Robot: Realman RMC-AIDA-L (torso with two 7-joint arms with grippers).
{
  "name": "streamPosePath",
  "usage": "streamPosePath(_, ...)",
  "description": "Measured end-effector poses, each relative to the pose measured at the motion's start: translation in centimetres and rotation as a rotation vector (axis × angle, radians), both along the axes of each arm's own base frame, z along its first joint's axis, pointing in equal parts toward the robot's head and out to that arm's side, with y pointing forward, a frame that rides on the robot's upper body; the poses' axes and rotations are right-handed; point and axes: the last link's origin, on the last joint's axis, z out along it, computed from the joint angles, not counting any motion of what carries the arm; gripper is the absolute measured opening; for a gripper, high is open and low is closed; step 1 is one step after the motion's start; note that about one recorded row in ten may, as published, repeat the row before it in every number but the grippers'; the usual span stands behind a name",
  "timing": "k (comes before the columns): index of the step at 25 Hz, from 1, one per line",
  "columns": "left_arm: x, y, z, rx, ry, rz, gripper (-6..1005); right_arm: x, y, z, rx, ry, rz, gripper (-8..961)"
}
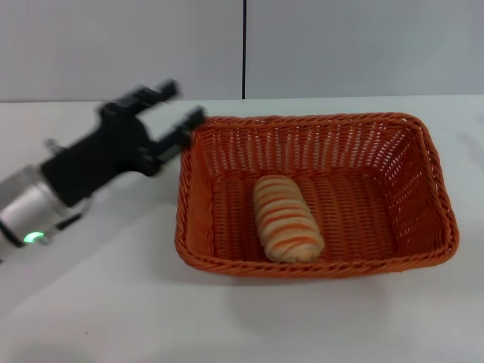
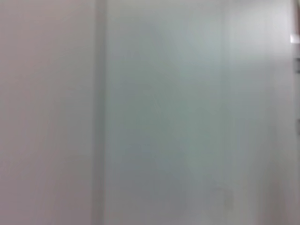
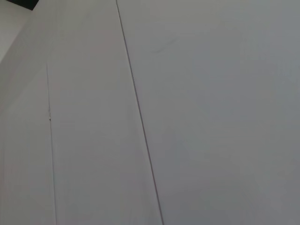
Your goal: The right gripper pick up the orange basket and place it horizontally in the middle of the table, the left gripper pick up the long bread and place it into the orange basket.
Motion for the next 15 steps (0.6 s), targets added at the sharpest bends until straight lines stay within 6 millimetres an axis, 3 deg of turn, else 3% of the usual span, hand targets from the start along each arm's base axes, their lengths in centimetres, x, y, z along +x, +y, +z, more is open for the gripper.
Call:
streamPosePath(2, -0.6, 0.0, 0.6, 0.027, -0.002, 0.022, 464, 0.1, 0.0, 0.0, 0.007, -0.003, -0.003, 576)
streamPosePath(3, -1.9, -0.1, 2.0, 0.093, -0.009, 0.078, 504, 0.2, 0.0, 0.0, 0.017, -0.008, -0.007, 576)
streamPosePath(9, -2.8, -0.2, 2.8, 0.137, -0.012, 0.114, 707, 1.4, 0.0, -0.2, 0.088, -0.018, -0.055, 579)
streamPosePath(10, -4.8, -0.9, 4.7, 0.228, -0.017, 0.191, 735, 1.7, 0.0, -0.2, 0.106, -0.021, -0.065, 579)
streamPosePath(15, -7.7, -2.4, 7.5, 0.355, -0.038, 0.312, 799, 3.2, -0.3, -0.9, 0.193, -0.052, -0.114, 582)
